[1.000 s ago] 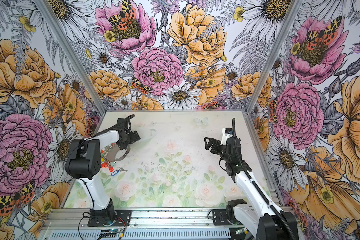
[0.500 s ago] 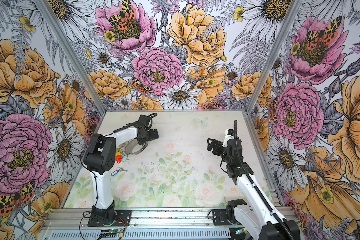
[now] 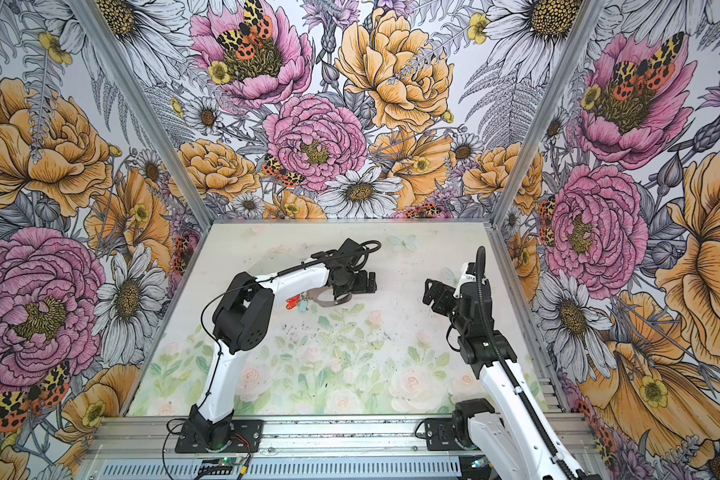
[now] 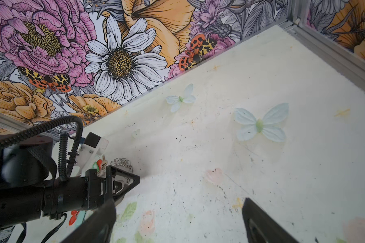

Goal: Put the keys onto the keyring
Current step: 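Carry the keyring plate forward and set it down mid-table with the left gripper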

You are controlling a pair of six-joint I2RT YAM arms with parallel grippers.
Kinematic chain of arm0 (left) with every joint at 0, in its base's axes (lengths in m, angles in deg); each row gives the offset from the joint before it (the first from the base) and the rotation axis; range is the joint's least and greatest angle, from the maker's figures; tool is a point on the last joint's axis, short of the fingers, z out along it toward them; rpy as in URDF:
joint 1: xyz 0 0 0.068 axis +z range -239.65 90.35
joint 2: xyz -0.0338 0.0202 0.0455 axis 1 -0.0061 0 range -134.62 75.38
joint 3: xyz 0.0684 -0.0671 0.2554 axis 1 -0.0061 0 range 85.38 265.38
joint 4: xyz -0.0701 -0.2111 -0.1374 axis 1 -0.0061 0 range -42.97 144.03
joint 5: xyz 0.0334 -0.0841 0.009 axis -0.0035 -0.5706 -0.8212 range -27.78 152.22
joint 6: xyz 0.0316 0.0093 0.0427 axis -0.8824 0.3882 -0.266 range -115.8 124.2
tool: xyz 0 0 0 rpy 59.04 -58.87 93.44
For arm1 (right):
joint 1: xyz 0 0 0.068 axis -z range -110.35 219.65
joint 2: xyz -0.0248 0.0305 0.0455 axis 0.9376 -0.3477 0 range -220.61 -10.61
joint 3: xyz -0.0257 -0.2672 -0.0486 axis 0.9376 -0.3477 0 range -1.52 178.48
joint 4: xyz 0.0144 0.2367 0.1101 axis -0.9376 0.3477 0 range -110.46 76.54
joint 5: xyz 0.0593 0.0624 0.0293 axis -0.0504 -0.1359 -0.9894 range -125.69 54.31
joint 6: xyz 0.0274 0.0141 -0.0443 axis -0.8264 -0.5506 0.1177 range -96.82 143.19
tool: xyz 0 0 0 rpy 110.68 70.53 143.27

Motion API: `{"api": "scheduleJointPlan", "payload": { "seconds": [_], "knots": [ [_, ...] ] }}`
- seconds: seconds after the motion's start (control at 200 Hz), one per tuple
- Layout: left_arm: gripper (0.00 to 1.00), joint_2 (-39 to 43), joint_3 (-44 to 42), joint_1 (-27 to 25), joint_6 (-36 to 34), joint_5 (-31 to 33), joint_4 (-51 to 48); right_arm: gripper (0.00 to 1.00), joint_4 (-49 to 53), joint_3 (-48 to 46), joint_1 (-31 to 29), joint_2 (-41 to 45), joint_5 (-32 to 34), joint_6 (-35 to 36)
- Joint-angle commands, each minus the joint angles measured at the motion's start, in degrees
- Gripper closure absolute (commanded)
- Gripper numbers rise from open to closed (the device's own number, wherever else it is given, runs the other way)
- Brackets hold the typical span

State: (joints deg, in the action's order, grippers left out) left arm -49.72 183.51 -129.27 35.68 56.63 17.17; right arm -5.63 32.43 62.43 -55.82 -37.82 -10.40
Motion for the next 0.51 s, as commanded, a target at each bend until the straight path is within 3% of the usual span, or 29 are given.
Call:
{"api": "scheduleJointPlan", "payload": {
  "seconds": [0.0, 0.21, 0.325, 0.5],
  "knots": [
    [0.01, 8.3, -4.2, 1.5, -0.1, 3.0, -2.0, 0.06, 1.2, 0.5, -0.1, 1.6, 1.0, -0.6],
    [0.01, 20.1, -17.1, 3.6, 5.8, 11.1, -1.9, 0.06, 1.2, 1.1, -0.1, -0.7, -0.4, 2.0],
    [0.01, 34.9, -27.7, 3.9, 11.3, 19.8, -1.8, 0.06, 1.1, 1.8, -0.1, -1.5, -2.8, 2.3],
    [0.01, 53.6, -45.0, 10.3, 19.8, 19.4, -3.2, 0.06, 1.0, 1.4, -0.5, -2.1, -3.1, 1.9]
  ]
}}
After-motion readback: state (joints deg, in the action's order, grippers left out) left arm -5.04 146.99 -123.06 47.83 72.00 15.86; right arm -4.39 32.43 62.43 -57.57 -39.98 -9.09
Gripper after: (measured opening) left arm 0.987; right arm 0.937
